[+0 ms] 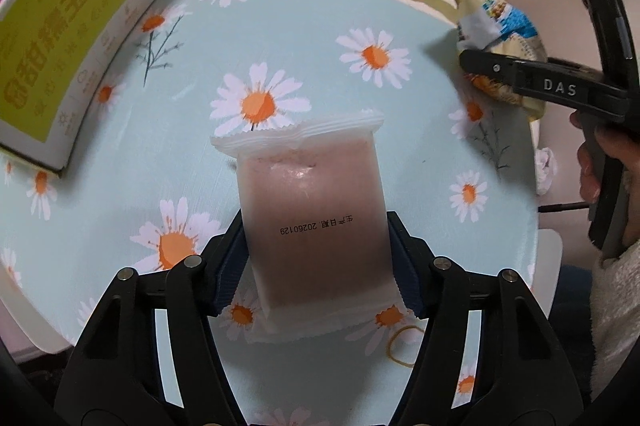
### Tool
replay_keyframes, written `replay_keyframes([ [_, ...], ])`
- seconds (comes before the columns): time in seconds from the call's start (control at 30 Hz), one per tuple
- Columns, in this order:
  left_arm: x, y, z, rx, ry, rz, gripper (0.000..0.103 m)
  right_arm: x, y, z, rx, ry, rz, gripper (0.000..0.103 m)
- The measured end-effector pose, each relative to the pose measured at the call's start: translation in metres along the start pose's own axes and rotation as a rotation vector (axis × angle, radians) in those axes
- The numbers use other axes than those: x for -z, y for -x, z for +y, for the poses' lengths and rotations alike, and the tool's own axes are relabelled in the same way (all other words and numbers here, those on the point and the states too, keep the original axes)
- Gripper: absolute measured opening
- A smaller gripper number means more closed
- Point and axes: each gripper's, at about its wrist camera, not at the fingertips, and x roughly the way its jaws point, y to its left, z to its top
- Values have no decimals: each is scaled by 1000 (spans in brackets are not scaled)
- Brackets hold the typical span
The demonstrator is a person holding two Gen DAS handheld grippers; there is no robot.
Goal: Organize snacks
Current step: 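Grasp the pink pouch with the left gripper while the right grasps the blue-cream bag, then carry both snacks into the yellow-green box and open both grippers to release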
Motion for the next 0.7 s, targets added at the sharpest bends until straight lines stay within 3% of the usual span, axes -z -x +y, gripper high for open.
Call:
replay_keyframes([
  [0.33, -36, 47, 5, 60, -33, -103, 63, -10, 40, 4, -75, -126, -62, 61],
  [0.7, -95, 141, 67, 97, -95, -265, 63, -48, 101, 80, -112, -162, -192, 61],
])
